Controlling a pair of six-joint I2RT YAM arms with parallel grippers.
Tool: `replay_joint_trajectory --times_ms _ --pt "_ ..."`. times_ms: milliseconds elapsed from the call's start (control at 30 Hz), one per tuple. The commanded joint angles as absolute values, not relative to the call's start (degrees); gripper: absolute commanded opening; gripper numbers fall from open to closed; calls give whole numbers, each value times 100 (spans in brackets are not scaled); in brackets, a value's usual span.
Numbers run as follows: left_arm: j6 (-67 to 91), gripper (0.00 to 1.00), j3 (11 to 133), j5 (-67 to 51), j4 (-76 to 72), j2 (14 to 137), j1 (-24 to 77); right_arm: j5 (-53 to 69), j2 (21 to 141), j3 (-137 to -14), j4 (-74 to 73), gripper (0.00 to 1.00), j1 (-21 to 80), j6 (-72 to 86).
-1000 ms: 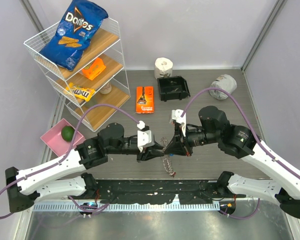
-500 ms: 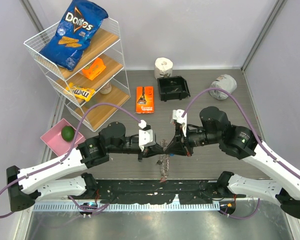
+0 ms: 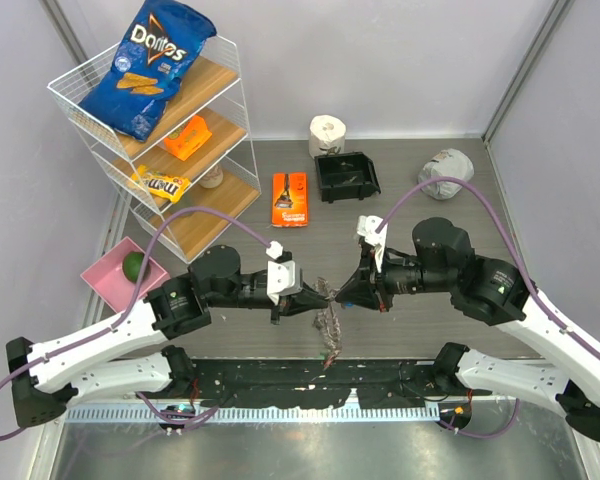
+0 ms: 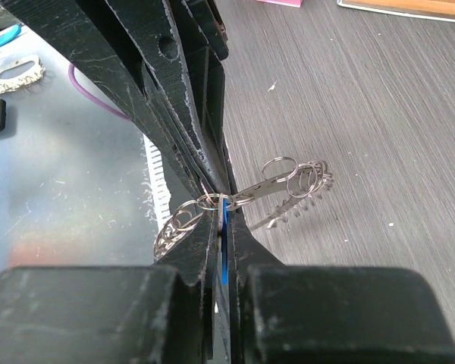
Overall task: Remove the keys from the keyring
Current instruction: Remove the key from the keyring.
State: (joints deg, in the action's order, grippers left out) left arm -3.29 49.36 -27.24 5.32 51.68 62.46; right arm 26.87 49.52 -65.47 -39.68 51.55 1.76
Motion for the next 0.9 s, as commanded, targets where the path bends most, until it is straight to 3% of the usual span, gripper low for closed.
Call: replay_joint_trajectory --times_ms 0,233,367,433,500,633,867 --pt "-299 0 4992 -3401 519 5142 6267 2329 4878 -6688 -3595 5 5106 299" --pt "-167 0 4860 -3120 474 4992 6275 2250 4799 -6618 -3603 6 5106 299" --pt "-491 0 4992 -3155 922 4940 6275 2232 4755 -6496 -3595 25 5115 264" --pt "-580 0 5088 -3155 1106 4940 6267 2259 4720 -6451 -3595 43 5106 176" --pt "-606 0 5185 -3129 1256 4957 6275 2276 4650 -6399 -3595 51 5106 89" --pt "-580 0 5317 -3190 1406 4948 6275 2495 4395 -6250 -3551 58 5106 -245" --pt "-361 0 5502 -3401 1582 5062 6267 3558 3920 -5635 -2868 60 5106 -668"
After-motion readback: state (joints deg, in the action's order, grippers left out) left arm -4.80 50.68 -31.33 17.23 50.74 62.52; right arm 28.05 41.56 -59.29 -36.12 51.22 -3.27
